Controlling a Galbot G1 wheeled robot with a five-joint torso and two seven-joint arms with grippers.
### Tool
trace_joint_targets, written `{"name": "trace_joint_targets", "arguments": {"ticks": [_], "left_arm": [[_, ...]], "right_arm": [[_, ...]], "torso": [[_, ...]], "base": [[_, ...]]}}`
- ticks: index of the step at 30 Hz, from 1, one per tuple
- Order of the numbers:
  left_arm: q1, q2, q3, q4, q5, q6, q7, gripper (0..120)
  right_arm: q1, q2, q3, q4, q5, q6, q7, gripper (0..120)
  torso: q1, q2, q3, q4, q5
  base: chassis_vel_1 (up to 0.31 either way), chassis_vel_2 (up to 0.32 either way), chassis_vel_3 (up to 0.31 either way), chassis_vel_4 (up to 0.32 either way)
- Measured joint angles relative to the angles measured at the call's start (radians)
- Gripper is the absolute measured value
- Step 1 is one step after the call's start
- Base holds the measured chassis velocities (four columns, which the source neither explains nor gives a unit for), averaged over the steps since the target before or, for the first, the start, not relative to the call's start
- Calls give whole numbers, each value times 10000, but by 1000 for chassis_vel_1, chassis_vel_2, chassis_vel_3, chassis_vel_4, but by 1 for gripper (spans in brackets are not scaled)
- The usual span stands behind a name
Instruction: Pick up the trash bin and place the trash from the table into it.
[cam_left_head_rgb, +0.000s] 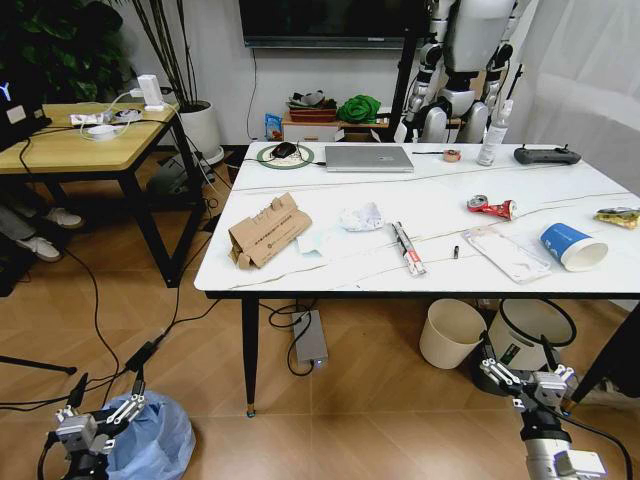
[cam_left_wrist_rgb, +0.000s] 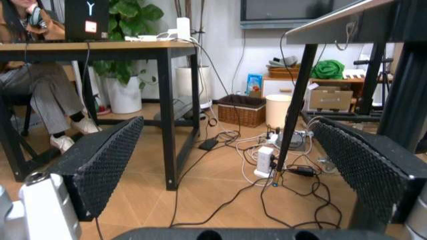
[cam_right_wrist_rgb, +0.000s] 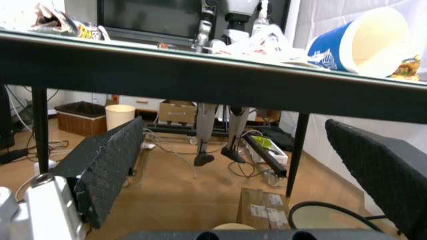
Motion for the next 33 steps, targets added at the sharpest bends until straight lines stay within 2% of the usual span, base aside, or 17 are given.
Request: {"name": "trace_joint_targets", "arguments": {"ticks": [33], "left_arm": [[-148,-21,13,189,40,55,-16,100]], "right_arm": [[109,0,-42,-79,-5,-36,-12,100]], "torso": [[-610,-1460,-849,0,0]], "base": [[0,0,0,0]]}}
